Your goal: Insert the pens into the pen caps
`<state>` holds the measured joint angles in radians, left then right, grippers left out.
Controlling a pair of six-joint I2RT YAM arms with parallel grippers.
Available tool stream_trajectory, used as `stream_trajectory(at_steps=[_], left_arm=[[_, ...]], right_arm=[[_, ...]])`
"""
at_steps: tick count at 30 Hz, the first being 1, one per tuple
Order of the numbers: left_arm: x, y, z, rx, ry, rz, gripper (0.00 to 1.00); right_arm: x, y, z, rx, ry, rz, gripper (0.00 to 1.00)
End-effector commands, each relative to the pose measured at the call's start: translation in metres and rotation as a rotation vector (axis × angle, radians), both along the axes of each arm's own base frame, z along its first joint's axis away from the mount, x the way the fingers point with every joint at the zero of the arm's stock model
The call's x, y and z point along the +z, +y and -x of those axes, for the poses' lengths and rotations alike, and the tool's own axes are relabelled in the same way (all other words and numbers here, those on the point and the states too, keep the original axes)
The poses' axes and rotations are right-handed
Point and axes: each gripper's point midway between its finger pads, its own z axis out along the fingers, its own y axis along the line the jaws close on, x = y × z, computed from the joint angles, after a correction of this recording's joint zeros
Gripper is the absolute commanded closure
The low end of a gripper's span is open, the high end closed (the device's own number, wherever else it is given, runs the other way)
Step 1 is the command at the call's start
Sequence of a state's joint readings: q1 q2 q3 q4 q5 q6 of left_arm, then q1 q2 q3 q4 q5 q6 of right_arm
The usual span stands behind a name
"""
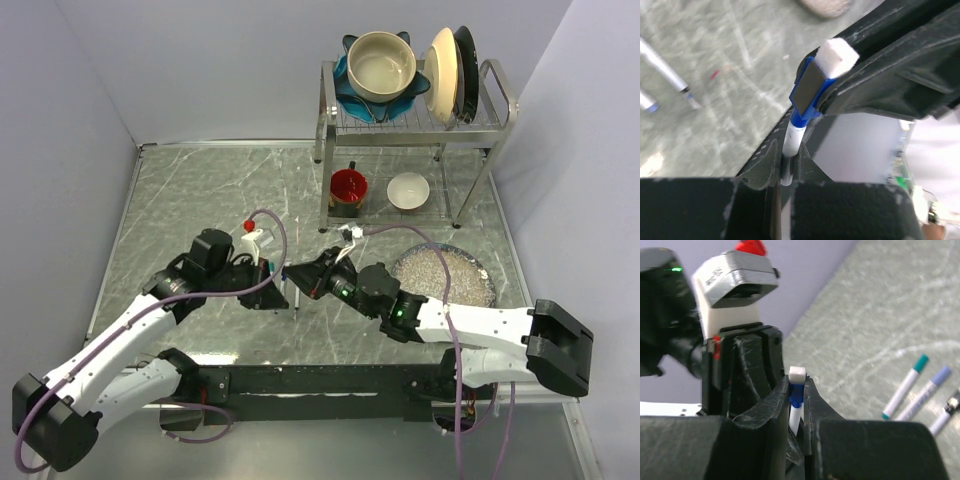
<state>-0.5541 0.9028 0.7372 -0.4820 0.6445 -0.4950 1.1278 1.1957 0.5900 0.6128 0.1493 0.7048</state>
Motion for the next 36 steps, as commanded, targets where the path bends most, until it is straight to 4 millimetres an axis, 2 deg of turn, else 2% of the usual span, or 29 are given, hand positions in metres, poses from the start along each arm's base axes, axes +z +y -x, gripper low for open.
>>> stream_trajectory(at_steps=[1, 4, 11, 13, 14, 18, 24, 28, 31, 32, 33, 34, 35, 36], left_arm=[[0.176, 0.013, -0.102, 0.31, -0.585, 0.403, 0.99], [0.188, 0.013, -0.082, 0.256, -0.64, 0.481, 0.99], [0.208, 0.024, -0.043, 0.164, -0.821, 0.473, 0.99], [0.203, 0.03, -0.044, 0.185, -0.859, 0.423, 0.99], [0.204, 0.032, -0.038, 0.181, -0.882, 0.422, 0.99], [0.195, 0.034, -0.039, 0.183, -0.885, 0.384, 0.99], [0.187, 0.037, -0.041, 0.197, -0.895, 0.361, 0.99], [0.187, 0.042, -0.044, 0.234, -0.903, 0.339, 0.99], [0.182, 0.041, -0.045, 0.239, -0.867, 0.34, 0.99], [0.177, 0.04, -0.045, 0.232, -0.847, 0.337, 0.99], [0.173, 0.039, -0.045, 0.232, -0.826, 0.335, 0.99], [0.17, 0.039, -0.046, 0.234, -0.811, 0.329, 0.99], [0.165, 0.039, -0.047, 0.238, -0.791, 0.322, 0.99], [0.163, 0.04, -0.051, 0.258, -0.773, 0.315, 0.99]], right_arm=[[-0.058, 0.003, 0.192, 0.828, 0.123, 0.145, 1.0], [-0.051, -0.001, 0.203, 0.902, 0.094, 0.084, 1.0], [-0.043, -0.008, 0.217, 1.029, 0.14, 0.034, 1.0], [-0.038, -0.009, 0.218, 1.04, 0.147, 0.022, 1.0], [-0.04, -0.009, 0.217, 1.038, 0.143, 0.039, 1.0], [-0.048, -0.004, 0.207, 0.98, 0.156, 0.13, 1.0], [-0.033, 0.001, 0.201, 0.949, 0.138, 0.135, 1.0], [-0.014, 0.003, 0.18, 0.853, 0.114, 0.116, 1.0], [0.009, -0.002, 0.156, 0.753, 0.097, 0.062, 0.88], [0.014, -0.005, 0.133, 0.662, 0.103, 0.05, 0.85], [0.016, -0.01, 0.124, 0.626, 0.106, 0.05, 0.79], [0.027, -0.018, 0.115, 0.584, 0.085, 0.025, 0.76], [0.032, -0.025, 0.1, 0.525, 0.077, 0.017, 0.73], [0.031, -0.032, 0.09, 0.473, 0.078, 0.027, 0.68]])
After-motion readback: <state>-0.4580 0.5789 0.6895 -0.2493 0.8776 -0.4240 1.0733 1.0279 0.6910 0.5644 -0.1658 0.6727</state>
